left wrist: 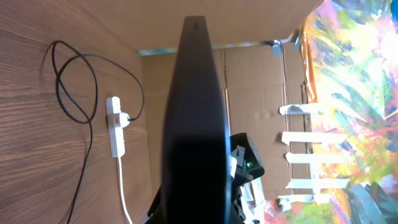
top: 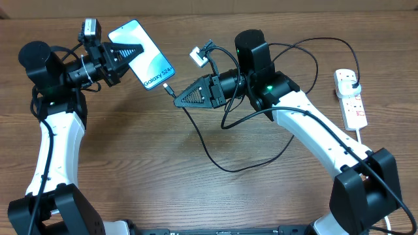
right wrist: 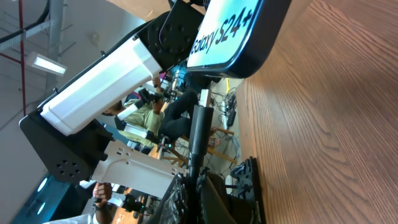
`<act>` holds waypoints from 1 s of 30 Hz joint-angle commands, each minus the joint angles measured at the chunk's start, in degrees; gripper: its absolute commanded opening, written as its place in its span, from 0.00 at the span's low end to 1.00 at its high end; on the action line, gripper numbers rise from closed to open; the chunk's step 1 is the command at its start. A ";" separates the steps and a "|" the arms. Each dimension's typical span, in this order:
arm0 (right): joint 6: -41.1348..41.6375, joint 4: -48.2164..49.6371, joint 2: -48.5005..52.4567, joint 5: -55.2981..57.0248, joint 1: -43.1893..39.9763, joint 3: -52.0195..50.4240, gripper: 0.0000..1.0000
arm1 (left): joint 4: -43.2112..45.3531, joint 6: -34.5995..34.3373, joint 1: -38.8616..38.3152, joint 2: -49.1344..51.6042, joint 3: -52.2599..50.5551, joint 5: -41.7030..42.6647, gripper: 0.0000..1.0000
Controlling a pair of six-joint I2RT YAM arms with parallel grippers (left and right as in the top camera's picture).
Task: Plug charger to phone and switch on socket
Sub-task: 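Align the USB-C tip with the phone's bottom port held by left gripper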
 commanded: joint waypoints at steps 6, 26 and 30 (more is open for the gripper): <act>0.20 0.74 -1.44 -0.74 0.07 0.42 0.04 | 0.55 0.00 -0.50 -0.39 0.63 -0.57 0.04; 0.15 0.52 -1.42 2.54 0.04 0.42 0.04 | 0.55 0.28 -1.64 -0.39 0.63 -0.50 0.04; 0.17 0.98 -1.44 2.47 -0.22 0.42 0.04 | 0.55 0.31 -1.64 -0.39 0.63 -0.50 0.04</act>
